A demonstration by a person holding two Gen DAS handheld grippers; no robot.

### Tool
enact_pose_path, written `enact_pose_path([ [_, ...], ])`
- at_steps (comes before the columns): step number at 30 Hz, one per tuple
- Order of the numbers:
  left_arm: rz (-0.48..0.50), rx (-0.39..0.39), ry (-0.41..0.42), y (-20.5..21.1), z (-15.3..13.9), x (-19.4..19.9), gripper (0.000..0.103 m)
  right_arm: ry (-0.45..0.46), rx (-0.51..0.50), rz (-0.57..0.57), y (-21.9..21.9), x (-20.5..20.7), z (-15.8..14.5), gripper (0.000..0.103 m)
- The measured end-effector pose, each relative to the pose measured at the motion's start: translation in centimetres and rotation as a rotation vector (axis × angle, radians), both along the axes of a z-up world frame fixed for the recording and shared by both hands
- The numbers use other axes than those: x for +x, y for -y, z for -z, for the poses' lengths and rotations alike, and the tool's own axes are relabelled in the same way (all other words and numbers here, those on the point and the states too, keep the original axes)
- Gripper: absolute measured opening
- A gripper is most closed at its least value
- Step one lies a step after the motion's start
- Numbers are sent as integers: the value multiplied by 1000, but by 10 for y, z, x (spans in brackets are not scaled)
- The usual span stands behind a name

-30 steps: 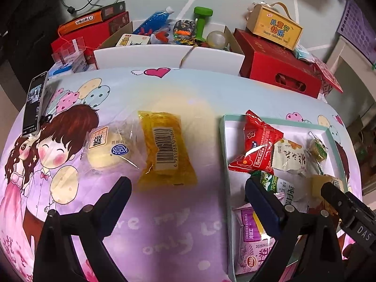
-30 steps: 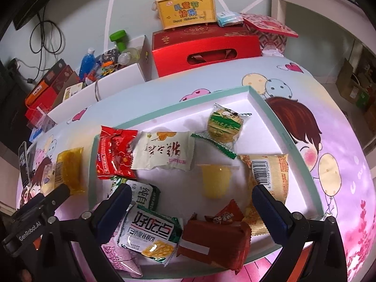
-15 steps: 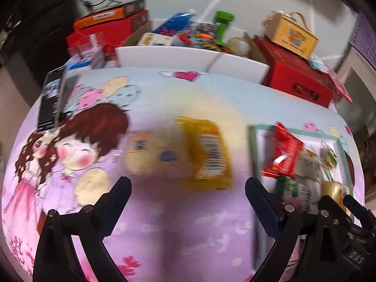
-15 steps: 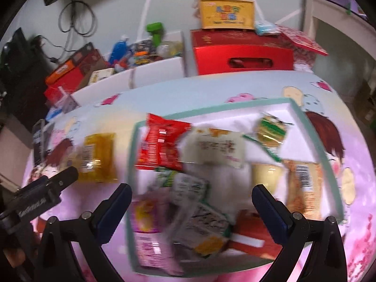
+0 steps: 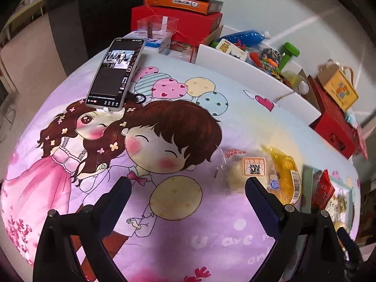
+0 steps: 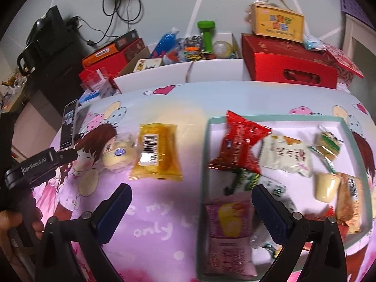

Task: Organize snacks
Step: 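Move the left tool to the round pastry packet while the right tool reaches the yellow packet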

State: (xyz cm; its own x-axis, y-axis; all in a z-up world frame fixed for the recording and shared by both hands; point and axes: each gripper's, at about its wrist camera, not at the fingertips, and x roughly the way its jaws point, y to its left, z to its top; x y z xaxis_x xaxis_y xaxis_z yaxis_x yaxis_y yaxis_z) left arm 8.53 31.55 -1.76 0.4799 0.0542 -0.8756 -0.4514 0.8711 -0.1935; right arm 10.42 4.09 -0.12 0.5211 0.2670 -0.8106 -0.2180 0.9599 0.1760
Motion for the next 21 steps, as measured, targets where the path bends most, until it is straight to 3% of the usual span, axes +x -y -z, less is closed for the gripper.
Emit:
enact_pose_path([
  [5,28,-32,9,0,4,9,97,9,6,-20,-14,7,2,102],
  [21,109,-117,26,18,13,38,97,31,-20,-74,-59,35,9,84],
])
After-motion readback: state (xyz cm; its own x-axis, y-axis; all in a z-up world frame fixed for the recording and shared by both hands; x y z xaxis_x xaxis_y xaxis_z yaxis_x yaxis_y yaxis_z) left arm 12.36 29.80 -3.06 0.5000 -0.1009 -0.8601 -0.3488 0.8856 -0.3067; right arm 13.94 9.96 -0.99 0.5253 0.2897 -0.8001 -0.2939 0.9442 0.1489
